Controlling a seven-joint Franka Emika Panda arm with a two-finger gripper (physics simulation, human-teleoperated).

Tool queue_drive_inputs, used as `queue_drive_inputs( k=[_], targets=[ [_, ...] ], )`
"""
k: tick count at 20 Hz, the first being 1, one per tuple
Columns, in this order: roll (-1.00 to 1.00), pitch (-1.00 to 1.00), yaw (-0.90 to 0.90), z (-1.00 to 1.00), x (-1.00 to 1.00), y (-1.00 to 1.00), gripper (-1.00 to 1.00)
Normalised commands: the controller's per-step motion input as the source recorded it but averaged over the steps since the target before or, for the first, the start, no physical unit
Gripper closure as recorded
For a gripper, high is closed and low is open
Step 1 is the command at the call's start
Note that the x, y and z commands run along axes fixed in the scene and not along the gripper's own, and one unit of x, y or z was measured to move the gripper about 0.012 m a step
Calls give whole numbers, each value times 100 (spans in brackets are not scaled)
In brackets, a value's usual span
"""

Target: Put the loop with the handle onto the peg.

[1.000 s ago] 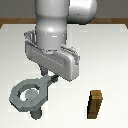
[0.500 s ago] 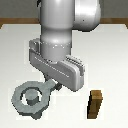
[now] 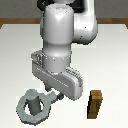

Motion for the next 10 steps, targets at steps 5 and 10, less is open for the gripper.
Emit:
queue_drive_inputs(
  k=[5, 10],
  targets=[
    [0, 0, 0, 0, 0, 0, -100],
    [0, 0, 0, 0, 0, 0, -100]
  ],
)
